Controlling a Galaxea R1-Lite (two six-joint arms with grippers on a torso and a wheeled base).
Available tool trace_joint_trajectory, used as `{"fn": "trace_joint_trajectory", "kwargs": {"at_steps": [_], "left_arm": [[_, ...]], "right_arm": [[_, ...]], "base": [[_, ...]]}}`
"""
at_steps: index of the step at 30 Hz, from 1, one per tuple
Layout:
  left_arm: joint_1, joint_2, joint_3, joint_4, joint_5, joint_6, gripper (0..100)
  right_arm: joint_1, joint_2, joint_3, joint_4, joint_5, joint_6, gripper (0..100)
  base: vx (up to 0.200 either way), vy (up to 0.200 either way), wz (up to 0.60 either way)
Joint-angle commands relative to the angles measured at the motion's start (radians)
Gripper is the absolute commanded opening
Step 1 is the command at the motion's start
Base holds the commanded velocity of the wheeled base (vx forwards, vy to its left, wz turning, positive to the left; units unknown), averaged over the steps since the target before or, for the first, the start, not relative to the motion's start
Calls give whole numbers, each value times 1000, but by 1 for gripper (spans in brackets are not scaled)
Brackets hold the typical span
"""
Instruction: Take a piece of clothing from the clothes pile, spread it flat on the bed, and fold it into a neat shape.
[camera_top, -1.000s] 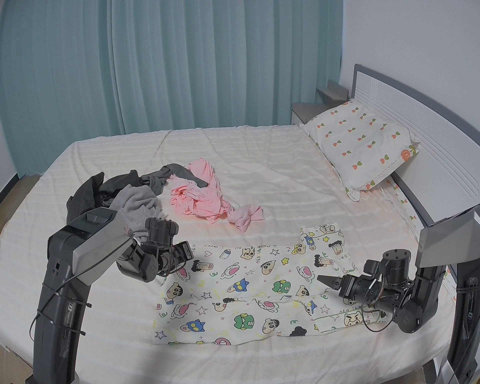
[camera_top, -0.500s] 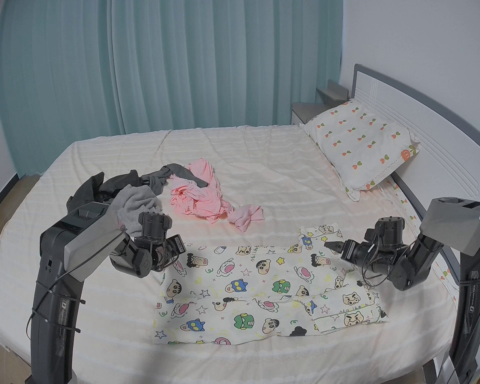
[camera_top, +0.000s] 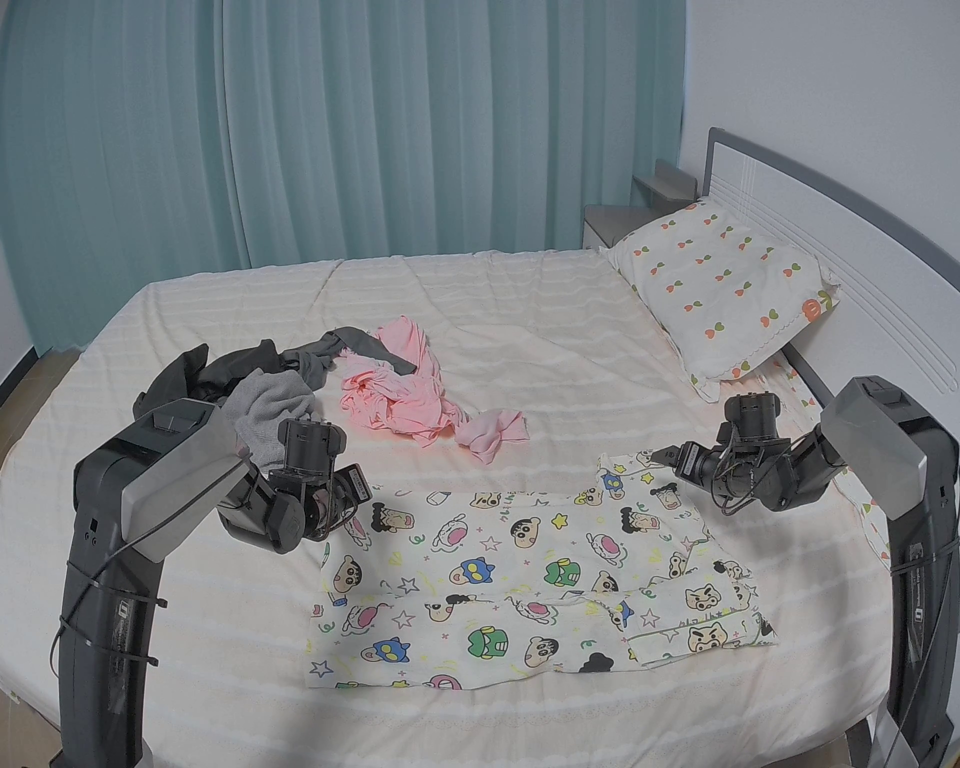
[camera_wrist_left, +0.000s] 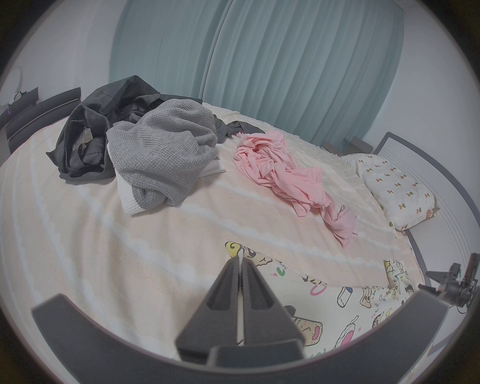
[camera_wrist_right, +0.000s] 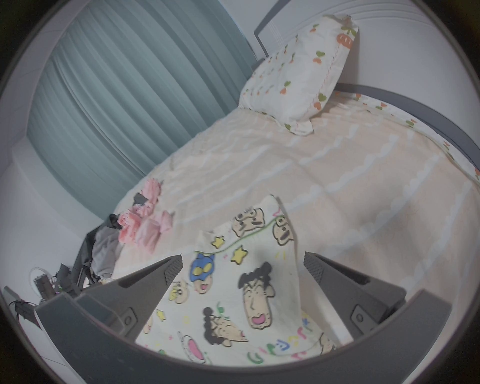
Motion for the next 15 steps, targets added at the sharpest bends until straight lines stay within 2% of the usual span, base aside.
{"fn": "trace_joint_trajectory", "kwargs": {"at_steps": [1,11,12,15], "left_arm": [[-4,-9,14,-1,3,-2,0],[-6,-11,28,-1,3,-2,0],[-9,-11,28,-1,3,0,0],[-15,-11,29,-1,3,-2,0]], "right_arm": [[3,110,-118,57,-13,-17,100],[19,159,-239,170,-7,-23,100],[23,169,-281,217,-1,-21,100],[26,174,-294,229,18,-17,100]], "base": [[0,0,0],[0,0,0],[0,0,0],[0,0,0]]}}
